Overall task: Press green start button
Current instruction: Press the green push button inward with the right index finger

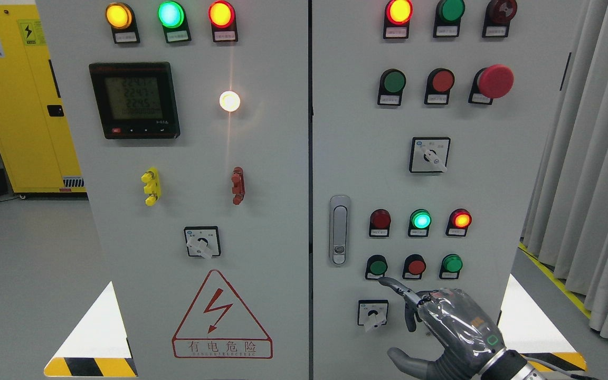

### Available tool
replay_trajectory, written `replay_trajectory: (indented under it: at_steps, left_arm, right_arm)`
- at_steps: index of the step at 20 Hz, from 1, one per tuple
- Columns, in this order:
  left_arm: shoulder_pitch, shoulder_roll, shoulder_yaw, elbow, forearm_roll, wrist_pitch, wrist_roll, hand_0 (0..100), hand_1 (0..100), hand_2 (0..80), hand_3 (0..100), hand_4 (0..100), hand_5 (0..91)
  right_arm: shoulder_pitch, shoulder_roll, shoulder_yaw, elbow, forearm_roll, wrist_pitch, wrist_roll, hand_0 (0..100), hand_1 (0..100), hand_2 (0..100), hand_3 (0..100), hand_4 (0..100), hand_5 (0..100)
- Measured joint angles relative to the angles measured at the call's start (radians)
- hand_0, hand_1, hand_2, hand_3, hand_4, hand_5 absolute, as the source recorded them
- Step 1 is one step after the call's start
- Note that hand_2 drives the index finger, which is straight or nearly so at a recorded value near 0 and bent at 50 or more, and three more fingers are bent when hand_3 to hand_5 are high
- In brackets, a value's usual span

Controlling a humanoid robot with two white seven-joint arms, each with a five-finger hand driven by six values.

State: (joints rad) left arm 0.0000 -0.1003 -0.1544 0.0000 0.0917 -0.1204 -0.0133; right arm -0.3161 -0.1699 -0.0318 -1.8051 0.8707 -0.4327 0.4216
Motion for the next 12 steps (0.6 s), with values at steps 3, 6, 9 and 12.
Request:
replay_trajectory:
  at_steps: [3,6,9,12]
  left_arm:
    - [0.000,-0.001,0.000,0.000,0.000,0.003,0.000,12,56,0.0,0,0,0.0]
    - [0.000,-0.002,0.000,0.000,0.000,0.005,0.000,12,56,0.0,0,0,0.0]
    - [0.000,-0.002,0.000,0.000,0.000,0.005,0.000,12,56,0.0,0,0,0.0]
    - [0.000,-0.003,0.000,0.000,0.000,0.005,0.000,12,56,0.0,0,0,0.0]
  right_arm:
    - [-0.010,0.000,0.008,0.012,0.007,0.005,-0.002,30,66,0,73,76,69]
    - [-0.018,0.000,0.013,0.022,0.011,0.007,-0.004,30,66,0,73,76,69]
    - [-0.024,0.000,0.017,0.030,0.014,0.016,-0.004,30,66,0,73,75,69]
    - [-0.032,0.000,0.021,0.038,0.015,0.023,-0.004,30,66,0,73,75,69]
